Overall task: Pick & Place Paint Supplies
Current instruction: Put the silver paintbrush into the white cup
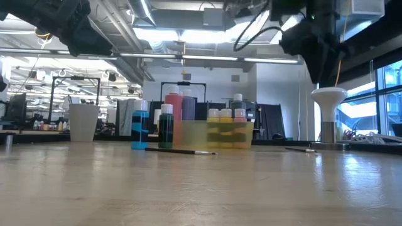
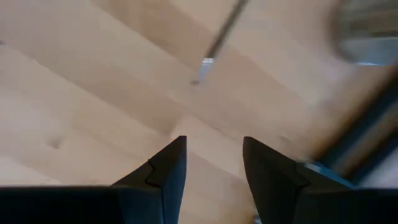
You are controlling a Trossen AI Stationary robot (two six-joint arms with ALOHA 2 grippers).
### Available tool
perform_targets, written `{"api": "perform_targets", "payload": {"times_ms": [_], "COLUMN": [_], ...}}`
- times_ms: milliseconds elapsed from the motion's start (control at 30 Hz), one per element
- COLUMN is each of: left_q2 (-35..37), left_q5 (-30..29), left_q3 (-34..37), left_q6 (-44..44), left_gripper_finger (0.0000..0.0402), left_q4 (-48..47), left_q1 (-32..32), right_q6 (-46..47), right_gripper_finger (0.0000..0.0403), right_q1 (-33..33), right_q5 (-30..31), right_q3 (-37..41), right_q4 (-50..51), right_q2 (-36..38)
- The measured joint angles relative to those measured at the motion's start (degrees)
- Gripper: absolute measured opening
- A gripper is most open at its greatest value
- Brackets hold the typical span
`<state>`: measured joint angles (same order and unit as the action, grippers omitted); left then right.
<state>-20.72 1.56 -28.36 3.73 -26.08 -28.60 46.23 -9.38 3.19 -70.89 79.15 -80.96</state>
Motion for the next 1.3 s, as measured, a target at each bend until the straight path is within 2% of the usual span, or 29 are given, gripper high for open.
{"api": "perform_targets", "payload": {"times_ms": [100,267,500,833,1000,1167,1300], "left_q2": [0.01,-0.01,-0.01,0.0,0.01,0.01,0.0], "left_q5": [0.0,0.0,0.0,0.0,0.0,0.0,0.0], "left_q3": [0.0,0.0,-0.01,-0.02,-0.02,-0.02,-0.02], "left_q6": [0.0,0.0,0.0,0.0,0.0,0.0,0.0], "left_gripper_finger": [0.0161,0.0161,0.0162,0.0162,0.0161,0.0161,0.0161], "left_q4": [0.06,0.1,0.16,0.45,0.43,0.4,0.38], "left_q1": [0.0,0.0,0.0,0.0,0.0,-0.02,-0.01], "right_q6": [0.94,1.0,0.93,1.36,2.18,1.93,1.98], "right_gripper_finger": [0.016,0.016,0.016,0.016,0.0156,0.0141,0.0112], "right_q1": [0.03,-3.24,-7.18,-7.16,-7.07,-6.74,-6.22], "right_q5": [-1.96,-1.92,-2.18,-4.34,-4.08,-4.04,-3.86], "right_q3": [6.94,16.03,23.94,25.76,25.56,25.09,24.57], "right_q4": [-8.61,-17.88,-28.33,-38.03,-37.3,-36.94,-36.39], "right_q2": [1.84,0.37,-2.22,-7.5,-11.11,-13.57,-13.88]}}
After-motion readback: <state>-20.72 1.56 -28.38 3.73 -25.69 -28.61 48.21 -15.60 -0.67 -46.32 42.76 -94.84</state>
